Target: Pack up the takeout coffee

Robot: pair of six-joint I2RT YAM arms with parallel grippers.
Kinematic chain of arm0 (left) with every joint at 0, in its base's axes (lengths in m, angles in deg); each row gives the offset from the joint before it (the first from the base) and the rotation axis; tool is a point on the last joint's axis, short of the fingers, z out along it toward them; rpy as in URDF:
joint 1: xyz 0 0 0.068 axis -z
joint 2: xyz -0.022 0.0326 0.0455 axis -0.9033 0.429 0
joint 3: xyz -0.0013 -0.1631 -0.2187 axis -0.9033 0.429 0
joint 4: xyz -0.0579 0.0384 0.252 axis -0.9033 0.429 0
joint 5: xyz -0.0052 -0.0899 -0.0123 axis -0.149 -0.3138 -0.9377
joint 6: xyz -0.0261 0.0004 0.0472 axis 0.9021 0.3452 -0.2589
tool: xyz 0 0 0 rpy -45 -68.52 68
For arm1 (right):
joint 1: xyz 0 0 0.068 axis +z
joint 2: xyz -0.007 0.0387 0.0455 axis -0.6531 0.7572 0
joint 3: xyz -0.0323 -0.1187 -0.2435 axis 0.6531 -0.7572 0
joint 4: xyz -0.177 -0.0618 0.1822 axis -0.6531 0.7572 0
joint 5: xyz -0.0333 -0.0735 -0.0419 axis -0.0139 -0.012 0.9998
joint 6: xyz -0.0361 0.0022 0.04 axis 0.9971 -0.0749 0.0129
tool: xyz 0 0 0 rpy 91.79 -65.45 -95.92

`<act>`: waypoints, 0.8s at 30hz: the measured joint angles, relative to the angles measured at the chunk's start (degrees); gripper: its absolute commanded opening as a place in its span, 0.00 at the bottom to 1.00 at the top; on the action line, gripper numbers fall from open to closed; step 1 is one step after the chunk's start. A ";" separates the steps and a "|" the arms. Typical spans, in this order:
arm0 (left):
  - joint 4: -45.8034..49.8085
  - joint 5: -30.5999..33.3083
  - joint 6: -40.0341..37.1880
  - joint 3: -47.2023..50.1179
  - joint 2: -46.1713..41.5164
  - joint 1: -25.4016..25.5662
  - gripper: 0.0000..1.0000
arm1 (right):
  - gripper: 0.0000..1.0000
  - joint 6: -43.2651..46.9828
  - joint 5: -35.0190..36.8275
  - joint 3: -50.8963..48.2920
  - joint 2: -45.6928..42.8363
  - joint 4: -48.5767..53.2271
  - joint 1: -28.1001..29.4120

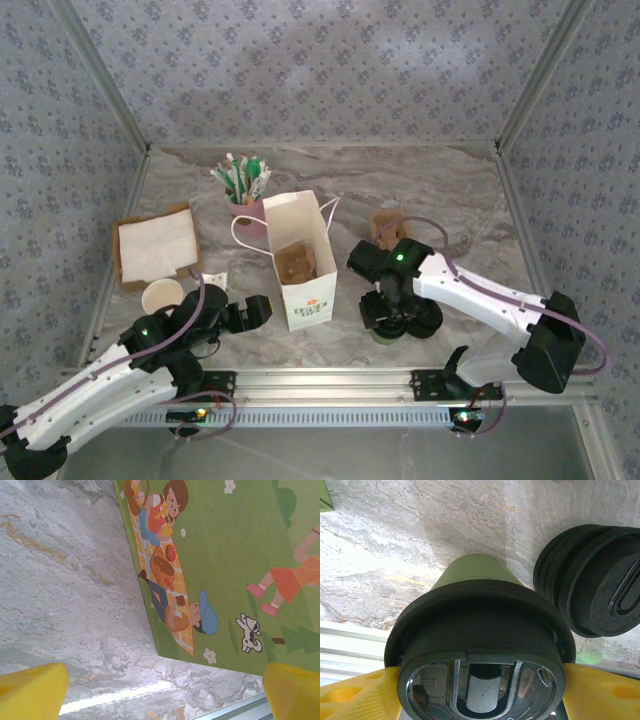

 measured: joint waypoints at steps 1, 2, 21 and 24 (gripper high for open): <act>0.00 0.00 0.00 0.00 0.00 0.00 0.99 | 0.78 0.00 0.00 0.00 0.00 0.00 0.00; 0.02 0.02 0.00 0.00 0.00 0.00 0.99 | 0.77 0.15 0.00 0.00 0.00 0.00 0.00; 12.28 8.85 -5.05 -22.77 1.79 -0.11 0.99 | 0.69 0.61 2.86 2.54 -7.08 5.03 -0.48; 13.97 11.15 -8.50 -31.80 6.99 -0.11 1.00 | 0.68 0.61 4.37 6.60 -9.66 7.65 -1.62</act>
